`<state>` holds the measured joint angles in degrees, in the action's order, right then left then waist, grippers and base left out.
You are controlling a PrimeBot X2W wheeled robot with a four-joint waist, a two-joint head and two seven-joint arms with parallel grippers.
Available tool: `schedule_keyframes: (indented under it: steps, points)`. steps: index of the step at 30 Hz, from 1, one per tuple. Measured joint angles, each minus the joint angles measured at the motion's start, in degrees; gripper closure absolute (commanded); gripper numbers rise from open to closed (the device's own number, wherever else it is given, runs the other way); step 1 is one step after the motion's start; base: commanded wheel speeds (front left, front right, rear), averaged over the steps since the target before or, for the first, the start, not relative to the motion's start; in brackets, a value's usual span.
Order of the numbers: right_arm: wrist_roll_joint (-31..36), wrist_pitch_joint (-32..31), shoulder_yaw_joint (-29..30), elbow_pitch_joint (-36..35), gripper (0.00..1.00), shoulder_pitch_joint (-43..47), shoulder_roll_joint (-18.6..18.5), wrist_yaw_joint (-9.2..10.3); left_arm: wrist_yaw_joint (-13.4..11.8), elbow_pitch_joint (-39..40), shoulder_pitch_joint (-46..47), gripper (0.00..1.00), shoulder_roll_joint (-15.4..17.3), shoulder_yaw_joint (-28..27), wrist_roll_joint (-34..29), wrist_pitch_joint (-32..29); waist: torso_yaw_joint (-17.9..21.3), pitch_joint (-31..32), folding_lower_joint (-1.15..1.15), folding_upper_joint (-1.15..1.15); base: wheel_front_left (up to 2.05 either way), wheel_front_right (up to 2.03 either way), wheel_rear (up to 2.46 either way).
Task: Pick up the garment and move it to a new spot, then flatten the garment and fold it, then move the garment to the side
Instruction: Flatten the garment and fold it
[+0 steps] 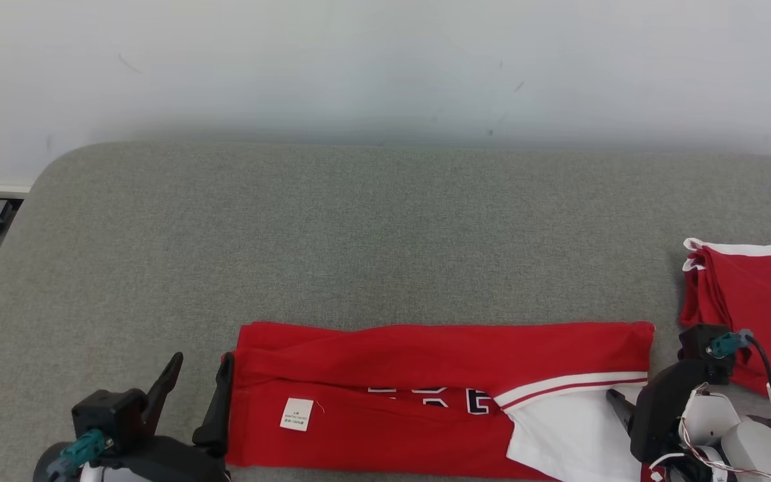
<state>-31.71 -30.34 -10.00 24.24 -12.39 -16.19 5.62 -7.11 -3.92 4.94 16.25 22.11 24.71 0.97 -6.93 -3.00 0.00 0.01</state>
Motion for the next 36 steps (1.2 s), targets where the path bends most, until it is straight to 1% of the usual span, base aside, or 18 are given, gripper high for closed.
schedule_keyframes:
  steps: [4,5,6,7,8,10,11,12,14,15,16,18,25,28,36]
  points:
    - [-0.85,-1.18,0.29,1.52,0.00,-0.93,1.23,0.02,0.00,0.00,0.19,0.00,-0.11,0.12,0.00,-0.42,-0.34,-0.32,0.00,0.00,0.00,0.00,0.00]
    - [-1.21,-1.52,0.44,1.75,0.02,-1.14,1.29,0.29,0.00,0.01,0.19,0.00,-0.10,0.09,0.00,-0.42,-0.40,-0.37,0.00,0.00,0.00,0.00,0.00]
    - [-1.32,-1.53,0.66,1.99,0.07,-1.18,1.32,0.41,0.00,0.02,0.20,0.00,-0.12,0.09,0.00,-0.43,-0.45,-0.42,0.00,0.00,0.00,0.00,0.00]
    - [-1.55,-1.68,0.85,2.24,0.15,-1.20,1.33,0.43,0.00,0.02,0.20,0.00,-0.16,0.09,0.00,-0.44,-0.51,-0.46,0.00,0.00,0.00,0.00,0.00]
    - [-1.62,-2.00,1.02,2.56,0.31,-1.34,1.33,0.44,0.00,0.02,0.20,0.00,-0.16,0.09,0.00,-0.44,-0.57,-0.50,0.00,0.00,0.00,0.00,0.00]
    - [-1.65,-2.45,1.23,3.36,0.31,-1.98,1.27,0.47,0.00,0.02,0.20,0.00,-0.18,0.08,0.00,-0.46,-0.68,-0.58,0.00,0.00,0.00,0.00,0.00]
    - [-1.66,-2.53,1.34,3.53,0.33,-2.23,1.26,0.49,0.00,0.03,0.20,0.00,-0.19,0.05,0.00,-0.55,-0.72,-0.62,0.00,0.00,0.00,0.00,0.00]
    - [-1.71,-2.66,1.46,3.66,0.50,-2.31,1.27,0.51,0.00,0.03,0.20,0.00,-0.19,0.01,0.00,-0.76,-0.77,-0.65,0.00,0.00,0.00,0.00,0.00]
    - [-1.88,-2.97,1.75,3.97,0.58,-2.38,1.27,0.51,0.00,0.03,0.20,0.00,-0.19,-0.07,0.00,-0.96,-0.82,-0.71,0.00,0.00,0.00,0.00,0.00]
    - [-1.98,-3.01,1.78,4.14,0.68,-2.47,1.27,0.51,0.00,0.03,0.20,0.00,-0.19,-0.09,0.00,-0.96,-0.84,-0.73,0.00,0.00,0.00,0.00,0.00]
    - [-2.00,-3.03,1.78,4.32,0.73,-2.55,1.30,0.51,0.00,0.03,0.20,0.00,-0.19,-0.10,0.00,-0.97,-0.86,-0.75,0.00,0.00,0.00,0.00,0.00]
    - [-2.00,-3.22,1.78,4.75,1.00,-2.94,1.46,0.51,0.00,0.03,0.20,0.00,-0.19,-0.15,0.00,-1.01,-0.87,-0.79,0.00,0.00,0.00,0.00,0.00]
    - [-2.00,-3.16,2.07,4.69,1.00,-3.36,1.65,0.51,0.00,0.03,0.20,0.00,-0.20,-0.38,0.00,-1.43,-0.78,-0.74,0.00,0.00,0.00,0.00,0.00]
    - [-2.08,-2.99,2.70,3.54,1.00,-3.27,1.37,0.56,0.00,0.02,0.20,0.00,-0.37,-0.37,0.00,-1.44,-0.74,-0.60,0.00,0.00,0.00,0.00,0.00]
    - [-1.65,-3.00,3.42,-2.92,1.00,-1.90,-2.43,0.68,0.00,-0.29,-0.04,0.00,-0.51,-0.86,0.00,-1.44,-0.26,0.30,0.00,0.00,0.00,0.00,0.00]
